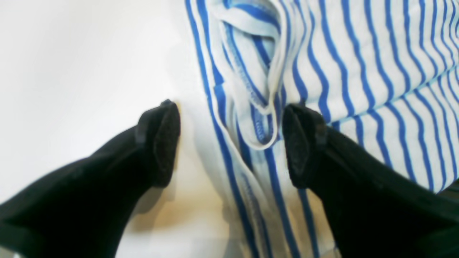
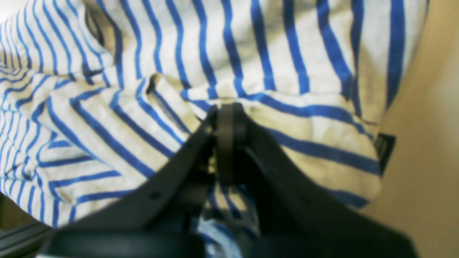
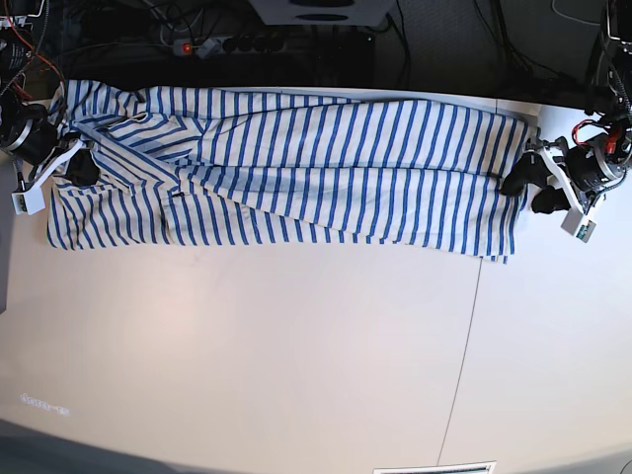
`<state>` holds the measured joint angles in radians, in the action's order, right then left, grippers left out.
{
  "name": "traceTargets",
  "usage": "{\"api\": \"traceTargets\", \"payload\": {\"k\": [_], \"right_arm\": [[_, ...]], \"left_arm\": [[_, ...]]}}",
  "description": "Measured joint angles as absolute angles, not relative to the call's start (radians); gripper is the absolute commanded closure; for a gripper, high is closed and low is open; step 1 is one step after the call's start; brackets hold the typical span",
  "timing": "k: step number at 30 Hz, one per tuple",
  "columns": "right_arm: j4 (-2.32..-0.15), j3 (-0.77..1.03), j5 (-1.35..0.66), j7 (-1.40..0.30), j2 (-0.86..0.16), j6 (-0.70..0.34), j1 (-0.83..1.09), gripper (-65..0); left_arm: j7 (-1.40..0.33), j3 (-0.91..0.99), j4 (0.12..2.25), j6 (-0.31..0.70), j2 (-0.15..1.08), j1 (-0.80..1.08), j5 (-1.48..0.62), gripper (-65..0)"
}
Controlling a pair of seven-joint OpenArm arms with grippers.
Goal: Fold the T-shirt properly
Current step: 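Lower the left gripper onto the strip end and grasp it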
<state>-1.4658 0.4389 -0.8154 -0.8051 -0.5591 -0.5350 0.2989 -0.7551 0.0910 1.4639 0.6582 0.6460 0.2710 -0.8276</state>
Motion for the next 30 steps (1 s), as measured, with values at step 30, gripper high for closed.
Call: {"api": "traceTargets", "payload": {"k": [30], "right_arm": [[-1.466, 0.439, -0.822, -0.816, -0.559, -0.535, 0.299, 0.0]], "left_arm": [[-0.739, 0.071, 1.393, 0.663, 0.612, 0.26, -0.955, -47.2]]}}
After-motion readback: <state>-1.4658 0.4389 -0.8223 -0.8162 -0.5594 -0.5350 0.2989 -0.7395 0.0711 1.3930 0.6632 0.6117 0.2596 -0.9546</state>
